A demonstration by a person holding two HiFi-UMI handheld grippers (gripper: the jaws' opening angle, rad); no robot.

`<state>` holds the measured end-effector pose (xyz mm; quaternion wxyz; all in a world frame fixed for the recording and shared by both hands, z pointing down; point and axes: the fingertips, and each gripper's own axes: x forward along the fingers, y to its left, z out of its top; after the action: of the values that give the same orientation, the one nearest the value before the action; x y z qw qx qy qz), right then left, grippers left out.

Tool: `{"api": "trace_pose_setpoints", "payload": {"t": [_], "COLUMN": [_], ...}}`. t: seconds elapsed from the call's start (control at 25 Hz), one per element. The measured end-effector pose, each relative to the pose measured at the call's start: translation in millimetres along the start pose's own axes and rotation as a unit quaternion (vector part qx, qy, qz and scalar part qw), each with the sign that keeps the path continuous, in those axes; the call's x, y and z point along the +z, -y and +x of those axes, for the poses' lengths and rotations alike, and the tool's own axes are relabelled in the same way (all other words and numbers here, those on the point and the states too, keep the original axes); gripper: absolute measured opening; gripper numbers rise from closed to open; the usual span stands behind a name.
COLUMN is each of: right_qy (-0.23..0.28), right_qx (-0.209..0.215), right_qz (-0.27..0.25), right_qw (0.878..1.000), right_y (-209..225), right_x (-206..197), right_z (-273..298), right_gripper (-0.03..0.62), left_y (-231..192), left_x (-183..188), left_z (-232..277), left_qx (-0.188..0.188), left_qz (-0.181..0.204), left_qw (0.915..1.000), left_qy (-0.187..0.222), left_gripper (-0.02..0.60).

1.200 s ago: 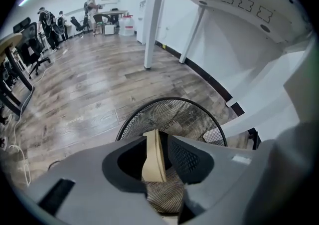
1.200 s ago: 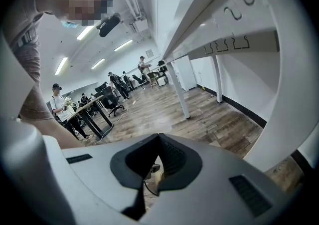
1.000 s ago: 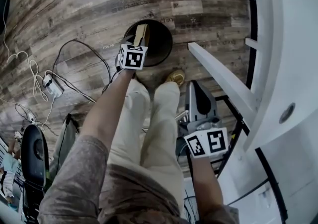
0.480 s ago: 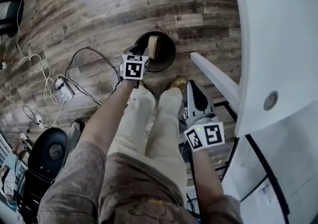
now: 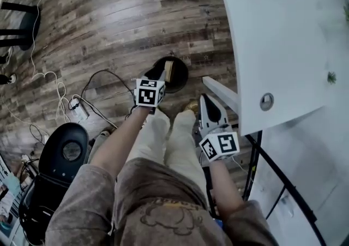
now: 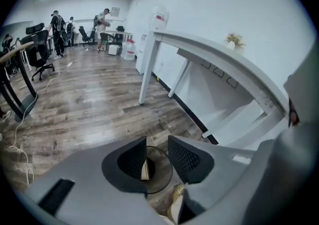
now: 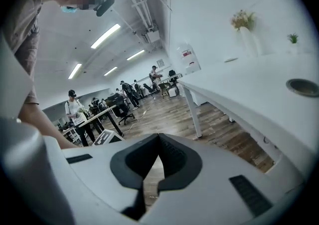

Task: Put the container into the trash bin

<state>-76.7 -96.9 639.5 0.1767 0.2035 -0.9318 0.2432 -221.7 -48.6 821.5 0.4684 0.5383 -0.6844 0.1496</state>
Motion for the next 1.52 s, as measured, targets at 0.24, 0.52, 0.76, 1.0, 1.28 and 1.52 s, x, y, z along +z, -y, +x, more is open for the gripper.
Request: {"api": "trace_pose_setpoints", "payload": {"t": [0.24,0.52,0.76,1.0,1.28,1.52], "right_qy": [0.006,0.011,0.021,0.039,0.057,0.070], "right_qx": [0.019,0.040,0.049,0.069,0.080,0.075], "right_qz": [-0.012,-0.044,-0.063,-0.091,-0.117,-0.112], "right_qw": [1.000,0.998,0.997,0.993,0.988,0.988], "right_y": [-17,-36,-50,-70,-83,-90], "right_x": [34,86,129,165,196,213], "right_z": [-21,-46,-66,-87,-115,-143], "right_gripper": [-0.007,-0.008,-0.008,-0.008,-0.008,-0.006], "left_y": [33,63,93,132,168,178], "left_x": [46,84,116,155,173,178], "left_z": [-72,-148,-215,-281,-345,-382], "left_qx": [-0.005,-0.008,-0.039,-0.071,-0.099,-0.109], "left_qz": [0.001,-0.011,0.016,0.047,0.082,0.104], "left_qw": [0.9992,0.9982,0.9961,0.9885,0.9745,0.9651], "left_qy": [0.039,0.059,0.077,0.125,0.184,0.214], "left_gripper": [0.126,0.127,0.127,0.127,0.127,0.127]}}
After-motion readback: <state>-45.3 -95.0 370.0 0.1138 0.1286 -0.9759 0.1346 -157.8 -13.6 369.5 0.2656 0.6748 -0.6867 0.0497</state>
